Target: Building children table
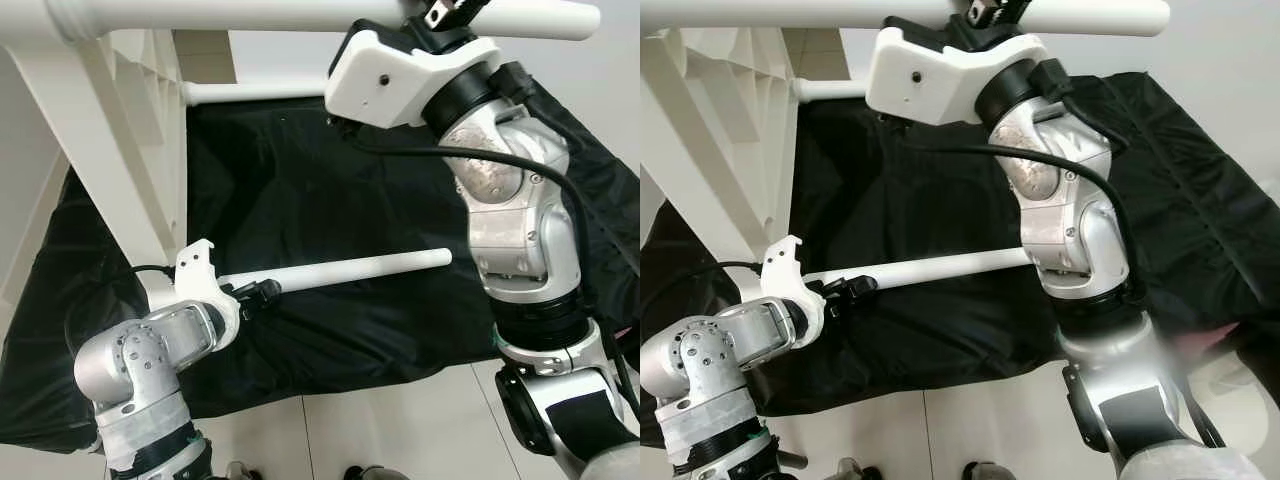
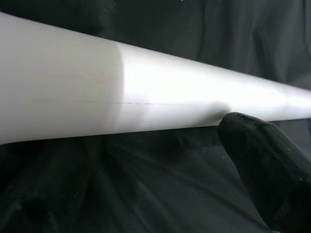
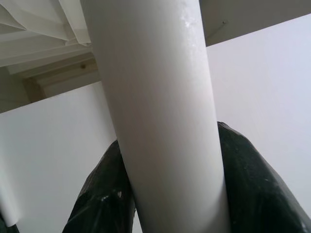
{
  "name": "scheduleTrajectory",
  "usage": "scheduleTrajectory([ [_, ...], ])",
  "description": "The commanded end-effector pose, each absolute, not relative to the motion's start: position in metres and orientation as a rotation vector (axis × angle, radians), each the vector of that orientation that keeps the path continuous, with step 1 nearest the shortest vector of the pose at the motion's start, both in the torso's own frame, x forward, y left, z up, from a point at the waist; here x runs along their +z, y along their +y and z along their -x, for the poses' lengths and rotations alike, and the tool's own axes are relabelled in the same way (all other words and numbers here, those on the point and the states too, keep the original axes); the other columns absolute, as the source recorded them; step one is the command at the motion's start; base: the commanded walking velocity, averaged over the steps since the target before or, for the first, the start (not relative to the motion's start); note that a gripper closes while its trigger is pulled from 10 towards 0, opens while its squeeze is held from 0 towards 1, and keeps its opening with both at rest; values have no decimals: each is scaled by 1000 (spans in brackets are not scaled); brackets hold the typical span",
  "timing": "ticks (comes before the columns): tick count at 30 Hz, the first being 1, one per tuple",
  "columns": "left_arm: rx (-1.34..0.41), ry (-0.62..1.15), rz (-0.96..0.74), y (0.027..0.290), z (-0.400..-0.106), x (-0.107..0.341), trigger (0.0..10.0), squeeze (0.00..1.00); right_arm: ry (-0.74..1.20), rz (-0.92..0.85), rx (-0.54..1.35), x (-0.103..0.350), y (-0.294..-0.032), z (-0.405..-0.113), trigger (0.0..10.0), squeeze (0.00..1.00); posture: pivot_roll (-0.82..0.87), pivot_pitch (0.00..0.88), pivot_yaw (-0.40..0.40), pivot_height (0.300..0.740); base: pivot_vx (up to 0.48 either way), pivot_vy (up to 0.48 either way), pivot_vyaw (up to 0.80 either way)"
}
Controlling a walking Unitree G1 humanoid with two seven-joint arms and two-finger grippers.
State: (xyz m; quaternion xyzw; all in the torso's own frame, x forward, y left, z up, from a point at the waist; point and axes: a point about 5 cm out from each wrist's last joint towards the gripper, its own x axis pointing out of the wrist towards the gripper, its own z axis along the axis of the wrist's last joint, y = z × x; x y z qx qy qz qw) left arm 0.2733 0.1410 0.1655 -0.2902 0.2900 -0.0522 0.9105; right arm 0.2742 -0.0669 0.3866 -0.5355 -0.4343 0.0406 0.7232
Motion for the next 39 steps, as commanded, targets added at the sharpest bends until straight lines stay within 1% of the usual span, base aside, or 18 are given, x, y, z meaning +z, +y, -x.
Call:
scheduleTrajectory([
  [1, -128, 561, 991, 81, -268, 167, 10000, 0, -845, 955, 79, 382, -86, -286, 0, 0, -85, 146, 87, 740, 0, 0, 0],
  [4, -192, 551, 1111, 62, -263, 166, 10000, 0, -819, 816, 88, 396, -94, -285, 0, 0, -110, 151, 80, 740, 0, 0, 0],
  [8, -190, 513, 1210, 59, -265, 167, 10000, 0, -782, 714, 102, 406, -106, -288, 0, 0, -110, 151, 80, 740, 0, 0, 0],
  [9, -225, 445, 1201, 61, -267, 174, 10000, 0, -777, 696, 96, 414, -112, -289, 0, 0, -110, 151, 80, 740, 0, 0, 0],
  [10, -225, 445, 1201, 61, -267, 174, 10000, 0, -777, 696, 96, 414, -112, -289, 0, 0, -110, 151, 80, 740, 0, 0, 0],
  [12, -330, 373, 1192, 56, -270, 189, 10000, 0, -733, 578, 160, 423, -120, -291, 0, 0, -135, 155, 78, 740, 0, 0, 0],
  [16, -387, 289, 1165, 53, -274, 201, 10000, 0, -754, 633, 137, 434, -133, -289, 0, 0, -143, 164, 79, 740, 0, 0, 0],
  [21, -452, 245, 1159, 49, -272, 208, 10000, 0, -759, 651, 167, 436, -134, -287, 0, 0, -139, 170, 76, 740, 0, 0, 0],
  [24, -498, 171, 1090, 47, -273, 216, 10000, 0, -768, 655, 167, 438, -139, -283, 0, 0, -138, 178, 74, 740, 0, 0, 0],
  [25, -530, 127, 1051, 43, -274, 226, 9647, 0, -796, 616, 161, 440, -143, -279, 0, 0, -135, 181, 74, 740, 0, 0, 0],
  [26, -551, 95, 1023, 40, -274, 234, 7686, 0, -815, 583, 164, 442, -145, -276, 0, 0, -129, 184, 75, 740, 0, 0, 0],
  [28, -551, 95, 1023, 40, -274, 234, 7686, 0, -815, 583, 164, 442, -145, -276, 0, 0, -129, 184, 75, 740, 0, 0, 0],
  [29, -578, 63, 997, 38, -274, 241, 1961, 0, -834, 570, 142, 443, -149, -272, 0, 0, -127, 185, 75, 740, 0, 0, 0],
  [32, -597, 28, 976, 37, -273, 247, 1961, 0, -844, 563, 129, 445, -152, -270, 0, 0, -126, 186, 74, 740, 0, 0, 0],
  [33, -671, -104, 926, 37, -269, 269, 0, 0, -832, 521, -5, 428, -173, -266, 0, 0, -102, 196, 60, 740, 0, 0, 0],
  [36, -720, -185, 902, 36, -263, 283, 0, 0, -778, 561, -68, 404, -182, -265, 0, 0, -104, 196, 59, 740, 0, 0, 0],
  [38, -720, -185, 902, 36, -263, 283, 0, 0, -778, 561, -68, 404, -182, -265, 0, 0, -104, 196, 59, 740, 0, 0, 0],
  [39, -735, -213, 887, 35, -260, 286, 0, 0, -764, 612, -72, 394, -183, -265, 0, 0, -105, 197, 56, 740, 0, 0, 0],
])
